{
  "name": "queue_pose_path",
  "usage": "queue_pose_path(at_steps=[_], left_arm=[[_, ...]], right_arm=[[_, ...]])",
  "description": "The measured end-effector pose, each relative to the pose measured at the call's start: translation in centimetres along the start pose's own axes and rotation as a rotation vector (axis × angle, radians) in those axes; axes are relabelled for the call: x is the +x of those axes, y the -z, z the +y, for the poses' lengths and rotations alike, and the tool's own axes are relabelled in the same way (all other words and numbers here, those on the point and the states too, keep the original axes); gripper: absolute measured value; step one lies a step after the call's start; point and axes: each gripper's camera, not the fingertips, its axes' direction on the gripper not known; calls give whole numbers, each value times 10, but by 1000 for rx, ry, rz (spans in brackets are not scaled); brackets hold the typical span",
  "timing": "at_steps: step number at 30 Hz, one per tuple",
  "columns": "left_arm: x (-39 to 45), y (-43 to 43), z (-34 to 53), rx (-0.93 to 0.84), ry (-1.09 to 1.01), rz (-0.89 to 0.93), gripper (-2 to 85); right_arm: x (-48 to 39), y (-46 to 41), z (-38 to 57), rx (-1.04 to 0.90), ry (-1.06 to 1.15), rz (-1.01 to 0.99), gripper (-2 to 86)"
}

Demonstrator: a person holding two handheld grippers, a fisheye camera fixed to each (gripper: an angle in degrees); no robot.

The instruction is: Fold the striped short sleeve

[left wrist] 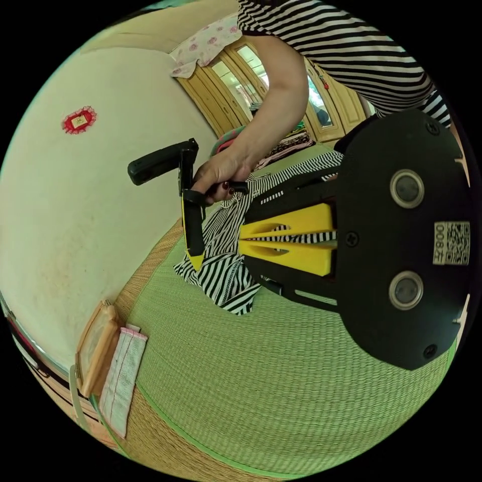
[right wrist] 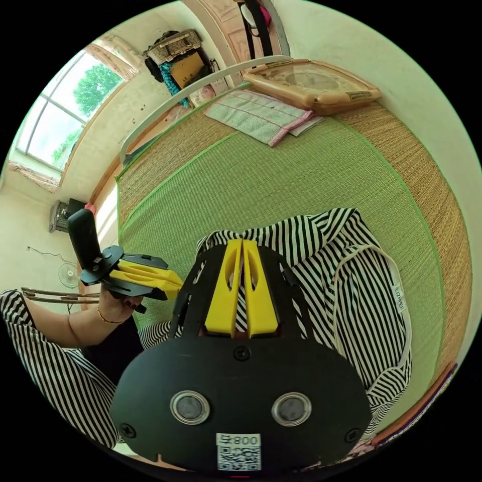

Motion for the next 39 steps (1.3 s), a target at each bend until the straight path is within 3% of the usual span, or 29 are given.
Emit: queue_pose_path(at_steps=[7, 11, 16, 23, 27, 29, 32, 39], left_arm=[[1, 51, 0, 212, -47, -44, 7], [-19, 64, -4, 299, -24, -77, 29], [-61, 46, -3, 184, 89, -107, 82], [-103, 37, -6, 201, 179, 93, 102], [-96, 51, 2, 282, 169, 40, 106], [-101, 44, 1, 231, 176, 17, 108], [-111, 33, 0, 163, 202, 6, 106], [-113, 13, -21, 18, 158, -46, 37]], right_arm=[[-8, 96, -39, 283, 5, -103, -3], [2, 95, -89, 226, 4, -62, -3], [16, 94, -108, 159, -19, -148, -3], [8, 157, -113, 271, 54, -357, 1], [-4, 180, -122, 249, 116, -300, 3], [9, 171, -123, 166, 52, -194, 6], [31, 155, -117, 72, -38, -248, 15], [24, 170, -131, 43, -71, -190, 33]])
